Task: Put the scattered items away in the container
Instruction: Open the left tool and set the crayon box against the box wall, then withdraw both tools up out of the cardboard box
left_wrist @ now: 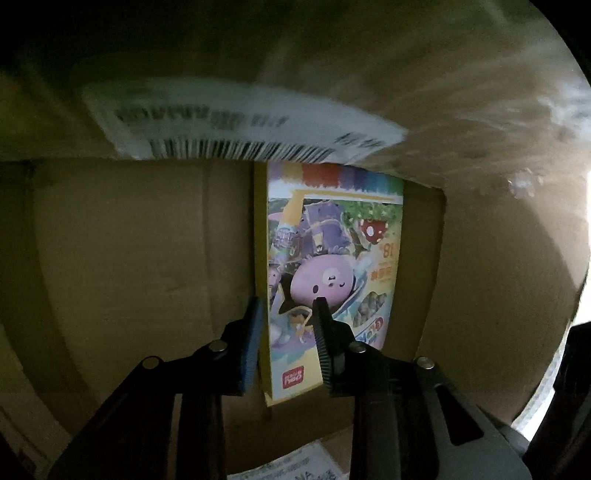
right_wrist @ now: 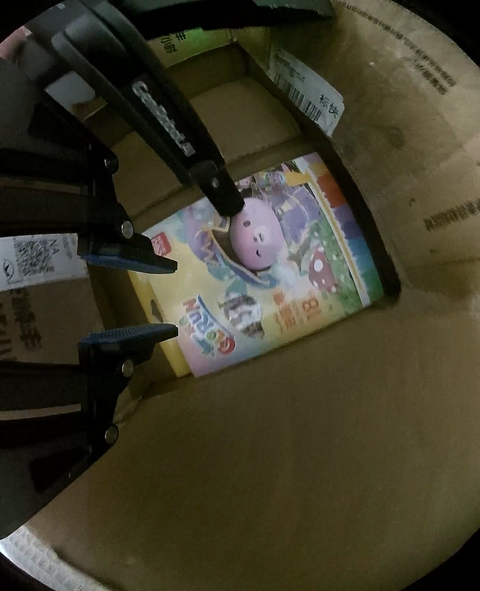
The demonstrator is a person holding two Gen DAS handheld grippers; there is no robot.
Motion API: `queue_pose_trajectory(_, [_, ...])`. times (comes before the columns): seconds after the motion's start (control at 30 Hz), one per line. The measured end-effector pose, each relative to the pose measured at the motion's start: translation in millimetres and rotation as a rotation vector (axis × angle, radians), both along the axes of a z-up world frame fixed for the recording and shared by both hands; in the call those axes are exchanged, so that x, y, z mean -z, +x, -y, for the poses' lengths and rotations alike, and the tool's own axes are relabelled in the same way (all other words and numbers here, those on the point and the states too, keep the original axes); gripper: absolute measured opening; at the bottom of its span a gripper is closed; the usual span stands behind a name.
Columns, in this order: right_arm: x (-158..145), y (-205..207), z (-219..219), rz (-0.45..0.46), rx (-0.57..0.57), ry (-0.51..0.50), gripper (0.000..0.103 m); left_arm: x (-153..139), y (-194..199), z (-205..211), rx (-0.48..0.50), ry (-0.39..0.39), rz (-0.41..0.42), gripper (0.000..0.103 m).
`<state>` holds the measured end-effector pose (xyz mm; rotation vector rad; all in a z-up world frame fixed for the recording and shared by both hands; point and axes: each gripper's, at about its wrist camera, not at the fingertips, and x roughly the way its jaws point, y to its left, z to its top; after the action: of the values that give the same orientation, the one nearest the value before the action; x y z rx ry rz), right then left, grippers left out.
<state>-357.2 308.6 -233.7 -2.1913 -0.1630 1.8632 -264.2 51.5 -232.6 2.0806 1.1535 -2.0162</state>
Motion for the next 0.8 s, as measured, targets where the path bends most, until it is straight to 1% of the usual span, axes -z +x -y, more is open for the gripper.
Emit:
queue_pose_trajectory(0.07, [-6.0,3.1,-0.1,-0.006,-0.002,0.010,0.031,-5.6,4.9,1.8,-0.005,-0.017,-0.008,0.031])
queue_pose_trajectory(0.13, [-11.4,6.4,1.6,-0.013,-0.010,0.021,0.036,-5.9,10.3,4.2,-0.013,-0.006,-0.009,0.031])
queue_pose_trajectory(0.17, [-14.2,8.6,3.0,-0.016,-0.016,0.023,0.036,-4.3,13.0,5.2,-0.018,0.009,-0.007,0.031])
queue_pose_trajectory(0.2, [-16.6,10.7,3.9,-0.019,-0.021,0.021,0.036,-2.5,15.3,5.9,-0.022,0.022,-0.003,0.027])
queue_pose_trajectory(0.23, [-19.1,13.4,5.0,-0.022,-0.023,0.020,0.036,-0.2,17.5,6.3,-0.026,0.032,0.003,0.020])
queue_pose_trajectory(0.27, [-21.6,16.1,6.2,-0.025,-0.031,0.023,0.036,2.3,19.4,6.3,-0.030,0.041,0.010,0.018])
queue_pose_trajectory(0.3, [-24.6,19.6,7.6,-0.029,-0.037,0.025,0.036,3.6,20.4,6.3,-0.036,0.054,0.010,0.018])
queue_pose_trajectory(0.33, [-27.4,23.0,8.4,-0.032,-0.039,0.024,0.036,3.5,21.9,6.5,-0.043,0.047,0.009,0.018])
queue_pose_trajectory(0.4, [-32.7,28.8,9.0,-0.041,-0.064,0.015,0.036,1.4,23.2,5.7,-0.025,0.031,0.003,0.018])
queue_pose_trajectory(0.5, [-39.6,37.7,8.4,-0.049,-0.070,0.022,0.036,-4.1,26.5,6.8,-0.012,0.043,0.005,0.018])
queue_pose_trajectory(0.53, [-41.7,40.4,8.1,-0.050,-0.070,0.030,0.036,-8.5,28.8,7.9,-0.015,0.052,0.004,0.019])
queue_pose_trajectory(0.57, [-43.9,42.7,7.9,-0.053,-0.077,0.035,0.036,-14.8,31.5,8.7,-0.018,0.044,0.006,0.020])
queue_pose_trajectory(0.6, [-46.7,45.2,7.8,-0.059,-0.075,0.034,0.036,-20.3,33.1,8.6,-0.013,0.030,0.005,0.025])
queue_pose_trajectory(0.63, [-49.8,47.7,8.0,-0.067,-0.073,0.029,0.036,-30.0,36.0,7.7,0.005,0.004,-0.005,0.032])
queue_pose_trajectory(0.7, [-58.1,48.5,7.6,-0.092,-0.075,0.006,0.036,-45.9,40.3,4.0,0.051,-0.038,-0.026,0.037])
queue_pose_trajectory(0.73, [-56.6,42.8,2.0,-0.104,-0.078,-0.008,0.036,-52.3,42.2,2.5,0.068,-0.049,-0.037,0.038])
queue_pose_trajectory(0.8, [-80.3,36.9,7.2,-0.145,-0.090,-0.051,0.036,-70.4,49.1,-0.2,0.112,-0.082,-0.066,0.042])
